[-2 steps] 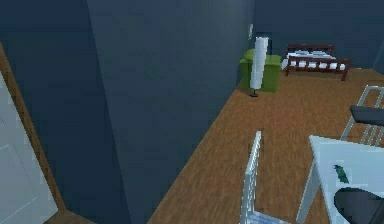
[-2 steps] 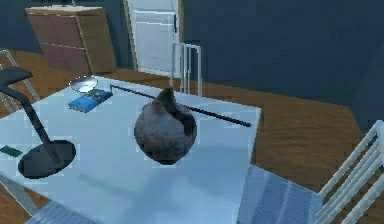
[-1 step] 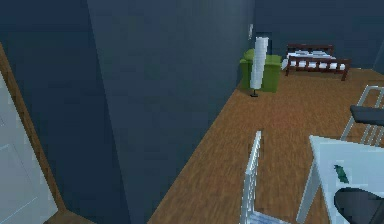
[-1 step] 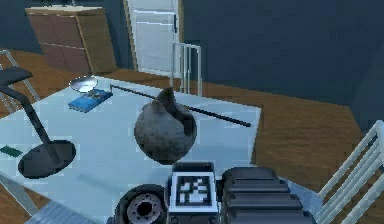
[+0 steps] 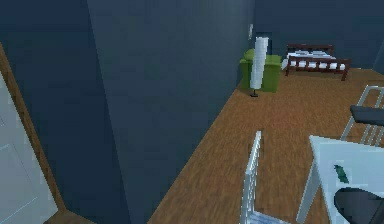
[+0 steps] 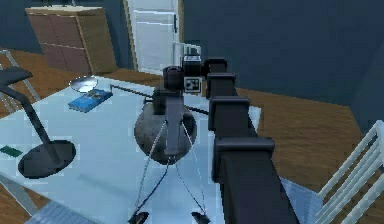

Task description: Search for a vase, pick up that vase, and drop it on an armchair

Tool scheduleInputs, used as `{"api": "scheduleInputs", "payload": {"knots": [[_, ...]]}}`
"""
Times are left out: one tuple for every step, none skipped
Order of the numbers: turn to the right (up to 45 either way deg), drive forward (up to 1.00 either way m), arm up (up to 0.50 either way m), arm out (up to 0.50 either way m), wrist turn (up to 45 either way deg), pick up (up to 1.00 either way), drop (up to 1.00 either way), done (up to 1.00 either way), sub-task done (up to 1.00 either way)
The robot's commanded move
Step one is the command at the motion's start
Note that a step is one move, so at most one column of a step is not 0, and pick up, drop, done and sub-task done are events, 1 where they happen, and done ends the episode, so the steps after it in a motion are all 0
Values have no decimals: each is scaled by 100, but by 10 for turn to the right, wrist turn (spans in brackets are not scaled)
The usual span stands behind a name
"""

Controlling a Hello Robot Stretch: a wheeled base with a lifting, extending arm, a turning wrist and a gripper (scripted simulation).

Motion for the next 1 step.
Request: {"api": "scheduleInputs", "payload": {"knots": [[0,0,0,0,450,0,0,0,0]]}}
